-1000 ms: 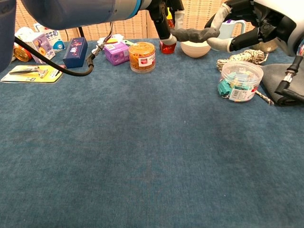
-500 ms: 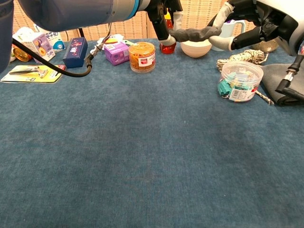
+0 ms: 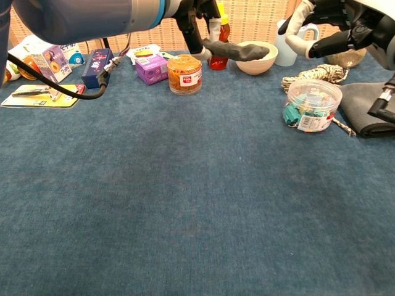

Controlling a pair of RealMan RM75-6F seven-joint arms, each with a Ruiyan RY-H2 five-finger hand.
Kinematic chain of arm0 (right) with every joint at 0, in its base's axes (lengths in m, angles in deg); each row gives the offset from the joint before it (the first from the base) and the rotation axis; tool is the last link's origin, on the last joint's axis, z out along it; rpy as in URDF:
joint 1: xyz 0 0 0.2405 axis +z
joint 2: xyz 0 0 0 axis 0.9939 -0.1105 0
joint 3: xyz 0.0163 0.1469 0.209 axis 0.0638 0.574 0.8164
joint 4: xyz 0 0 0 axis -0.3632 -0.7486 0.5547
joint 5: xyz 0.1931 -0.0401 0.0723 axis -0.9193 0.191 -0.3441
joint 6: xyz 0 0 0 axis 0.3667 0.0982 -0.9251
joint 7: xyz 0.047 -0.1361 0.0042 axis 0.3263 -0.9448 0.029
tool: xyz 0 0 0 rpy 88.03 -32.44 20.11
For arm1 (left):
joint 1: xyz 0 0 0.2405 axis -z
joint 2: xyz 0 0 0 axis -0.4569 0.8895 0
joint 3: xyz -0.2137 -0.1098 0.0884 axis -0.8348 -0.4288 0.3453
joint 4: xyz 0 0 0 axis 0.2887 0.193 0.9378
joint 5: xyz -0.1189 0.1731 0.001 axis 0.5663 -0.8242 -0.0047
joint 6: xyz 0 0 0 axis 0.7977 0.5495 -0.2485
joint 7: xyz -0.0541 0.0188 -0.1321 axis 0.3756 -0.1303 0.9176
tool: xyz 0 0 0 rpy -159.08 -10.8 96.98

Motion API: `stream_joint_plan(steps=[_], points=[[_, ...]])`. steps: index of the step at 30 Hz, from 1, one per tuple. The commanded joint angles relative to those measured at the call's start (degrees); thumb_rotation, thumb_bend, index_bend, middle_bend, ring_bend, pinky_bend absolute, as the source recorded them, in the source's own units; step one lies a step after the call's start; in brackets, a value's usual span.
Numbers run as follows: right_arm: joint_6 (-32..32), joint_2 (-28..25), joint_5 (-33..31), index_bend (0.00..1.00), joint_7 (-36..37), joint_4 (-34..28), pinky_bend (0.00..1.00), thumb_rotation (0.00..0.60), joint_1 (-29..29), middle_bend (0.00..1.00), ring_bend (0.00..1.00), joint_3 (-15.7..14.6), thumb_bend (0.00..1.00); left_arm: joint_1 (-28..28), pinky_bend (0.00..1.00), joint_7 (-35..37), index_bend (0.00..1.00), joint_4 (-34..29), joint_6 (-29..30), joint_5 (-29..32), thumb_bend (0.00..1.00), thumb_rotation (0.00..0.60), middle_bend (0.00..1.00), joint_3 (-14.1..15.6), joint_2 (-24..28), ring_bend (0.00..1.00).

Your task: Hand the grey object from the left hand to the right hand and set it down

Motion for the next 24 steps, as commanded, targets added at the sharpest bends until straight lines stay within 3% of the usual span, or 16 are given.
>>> stream_joint_plan(steps=[1,15,24], points=[[0.0,-0.3,-0.1,0.72,0.4,0.0,0.06,0.600,-0.2,0.36,0.22,0.1,0.78,-0.8,0.00,0.5,0.77,0.5,-0.3,-0.2,0.50,0.600,0.27,0.3,0.6,0.09],[-0.1,-1.7,0.6,0.69,1.5,0.4,0.06,0.600,-1.3,0.33,0.22,-0.9,0.78,-4.6,0.00,3.6,0.77,-0.4,-2.2,-2.0,0.50,0.600,0.27,1.2,5.0,0.09],[-0.3,-3.5,1.6,0.58,3.2,0.9,0.03,0.600,-2.9,0.27,0.16,-2.5,0.64,-8.3,0.00,6.2,0.77,-2.4,-2.6,-7.8,0.50,0.600,0.27,4.4,8.0,0.08]])
